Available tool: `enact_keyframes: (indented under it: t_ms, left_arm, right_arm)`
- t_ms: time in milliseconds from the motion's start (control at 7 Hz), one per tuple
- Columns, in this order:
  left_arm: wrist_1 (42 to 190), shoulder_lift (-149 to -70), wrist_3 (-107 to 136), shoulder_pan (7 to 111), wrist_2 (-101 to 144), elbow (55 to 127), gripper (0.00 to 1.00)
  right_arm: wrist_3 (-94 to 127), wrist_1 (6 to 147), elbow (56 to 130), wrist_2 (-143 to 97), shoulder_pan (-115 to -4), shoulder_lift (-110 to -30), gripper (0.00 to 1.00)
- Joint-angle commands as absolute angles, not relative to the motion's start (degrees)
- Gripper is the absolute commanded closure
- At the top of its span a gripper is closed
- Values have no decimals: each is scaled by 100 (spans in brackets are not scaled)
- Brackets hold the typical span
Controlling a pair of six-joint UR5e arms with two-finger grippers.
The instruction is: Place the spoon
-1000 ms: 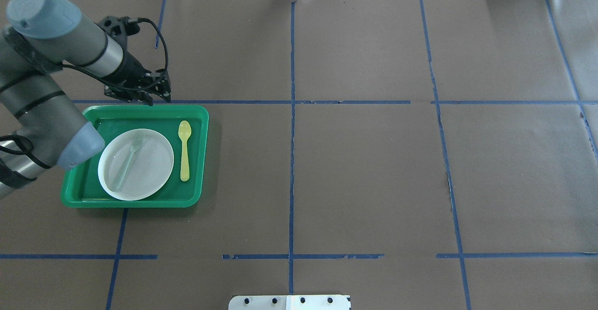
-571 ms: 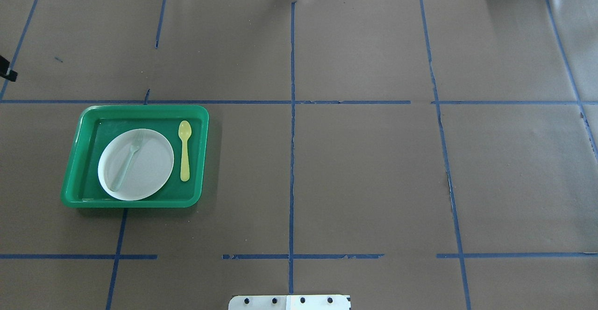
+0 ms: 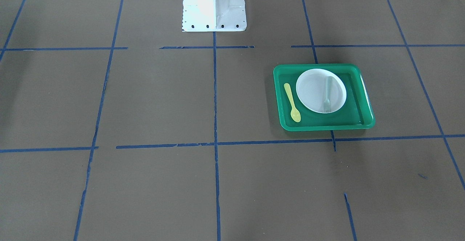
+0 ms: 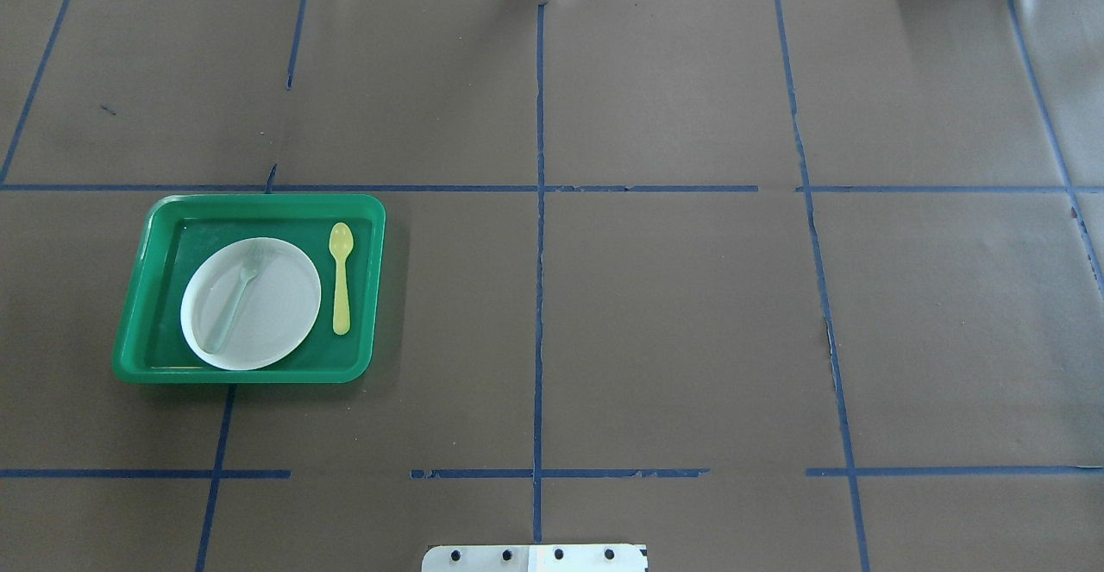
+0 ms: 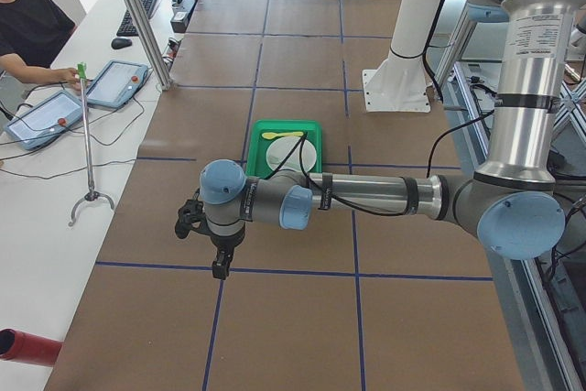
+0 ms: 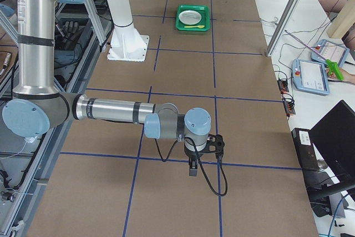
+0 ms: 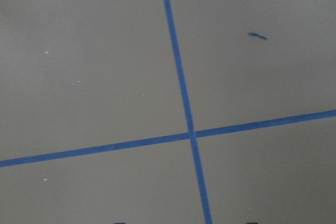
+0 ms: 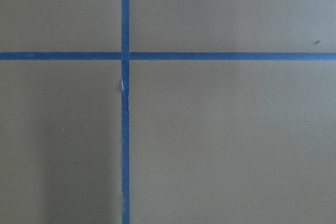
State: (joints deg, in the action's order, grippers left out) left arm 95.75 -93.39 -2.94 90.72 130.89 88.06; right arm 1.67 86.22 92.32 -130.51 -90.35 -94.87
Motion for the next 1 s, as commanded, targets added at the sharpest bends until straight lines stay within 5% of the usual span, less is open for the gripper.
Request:
enact_keyframes:
  t_ms: [0, 857]
  left_arm:
    - [9334, -9369, -633, 9176, 13095, 8807, 0]
    - [9352, -9475, -149, 9158, 13131, 9087, 0]
  right_arm:
    - [167, 8622, 9229, -13043, -9035, -9492, 0]
    - [167, 8622, 9229, -13043, -9035, -9492, 0]
